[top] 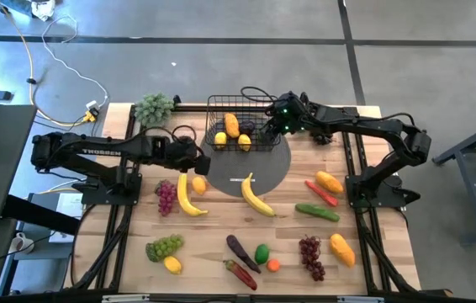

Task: Build produce basket
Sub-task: Put the yellow lemon into the black wire basket

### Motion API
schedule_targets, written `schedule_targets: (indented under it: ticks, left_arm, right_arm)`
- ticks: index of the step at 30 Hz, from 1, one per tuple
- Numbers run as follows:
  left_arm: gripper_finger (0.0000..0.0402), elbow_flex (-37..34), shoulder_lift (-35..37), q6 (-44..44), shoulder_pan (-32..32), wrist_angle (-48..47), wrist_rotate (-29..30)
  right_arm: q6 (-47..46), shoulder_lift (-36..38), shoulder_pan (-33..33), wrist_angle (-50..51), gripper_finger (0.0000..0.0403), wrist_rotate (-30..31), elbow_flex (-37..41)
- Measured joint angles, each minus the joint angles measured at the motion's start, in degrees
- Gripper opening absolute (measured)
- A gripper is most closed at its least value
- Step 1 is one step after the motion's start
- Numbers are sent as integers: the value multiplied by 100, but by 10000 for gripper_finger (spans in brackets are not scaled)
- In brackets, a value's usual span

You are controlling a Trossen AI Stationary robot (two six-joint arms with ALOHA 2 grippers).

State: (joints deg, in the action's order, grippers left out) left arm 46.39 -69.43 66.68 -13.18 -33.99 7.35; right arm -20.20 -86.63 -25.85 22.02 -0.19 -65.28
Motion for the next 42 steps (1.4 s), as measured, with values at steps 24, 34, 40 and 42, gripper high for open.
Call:
schedule_targets:
  ticks: [24, 34, 40, 42]
  left_arm:
    - [272, -2, -929, 1569, 1007, -506, 709]
    - [272, -4, -1400, 1727, 1063, -493, 575]
    - [272, -4, -1586, 2024, 1065, -281, 525]
    - [272, -4, -1655, 2098, 1065, -207, 525]
  right_arm:
    - [-431, 0, 15, 364, 213, -2, 0]
    - [-417, 0, 110, 387, 213, 0, 0]
    - [-332, 0, 127, 395, 213, 0, 0]
    - [-315, 0, 127, 396, 213, 0, 0]
